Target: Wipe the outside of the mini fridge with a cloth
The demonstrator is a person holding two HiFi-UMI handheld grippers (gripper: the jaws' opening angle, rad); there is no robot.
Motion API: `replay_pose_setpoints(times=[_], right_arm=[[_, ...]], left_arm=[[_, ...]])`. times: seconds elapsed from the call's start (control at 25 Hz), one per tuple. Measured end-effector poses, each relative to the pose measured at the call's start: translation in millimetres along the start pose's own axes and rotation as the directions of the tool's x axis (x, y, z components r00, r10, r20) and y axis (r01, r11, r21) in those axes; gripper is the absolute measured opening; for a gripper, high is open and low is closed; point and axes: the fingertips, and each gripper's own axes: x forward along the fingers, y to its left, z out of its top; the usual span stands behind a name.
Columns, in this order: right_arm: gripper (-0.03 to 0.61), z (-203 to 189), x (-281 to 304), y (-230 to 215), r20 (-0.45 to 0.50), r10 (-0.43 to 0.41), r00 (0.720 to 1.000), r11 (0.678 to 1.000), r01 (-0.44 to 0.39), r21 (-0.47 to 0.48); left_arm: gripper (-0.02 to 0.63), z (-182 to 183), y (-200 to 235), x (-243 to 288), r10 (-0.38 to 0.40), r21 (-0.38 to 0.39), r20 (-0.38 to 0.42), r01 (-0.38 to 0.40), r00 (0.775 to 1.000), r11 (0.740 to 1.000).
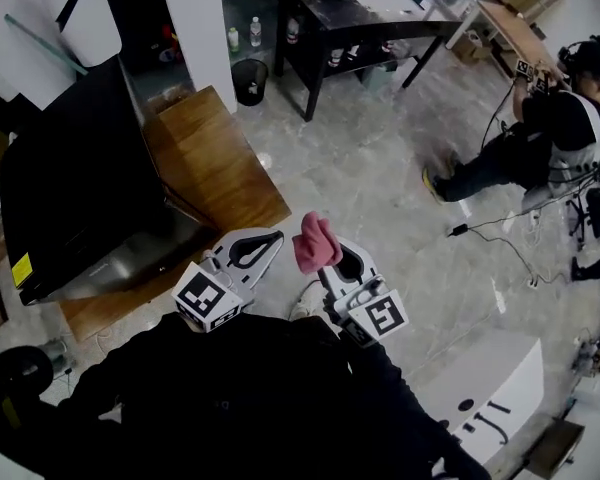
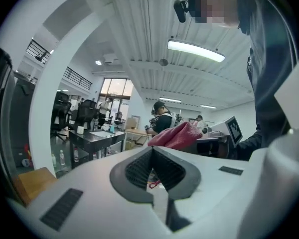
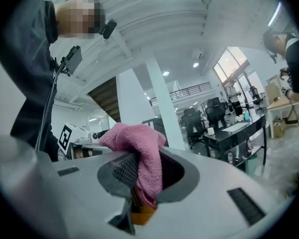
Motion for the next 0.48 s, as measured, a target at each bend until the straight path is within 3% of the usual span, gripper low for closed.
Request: replay_pose_setpoints(times=[0.24, 0.48], right_arm=[[0.078, 23.1, 8.6, -58.2, -0.034, 0.216, 0.976, 0.976, -0.217, -0.033], [0.078, 31.9, 49.7, -67.4, -0.07, 0.41, 0.909, 0.908, -0.414, -0.068]], left_arm=[[0.006, 17.6, 6.3, 52.7, 0.231, 0.007, 0.024, -0.231, 0.973, 0.973], [0.006, 28.8, 33.8, 51.7, 0.443, 0.006, 0.057, -0.444, 0.895, 0.896]])
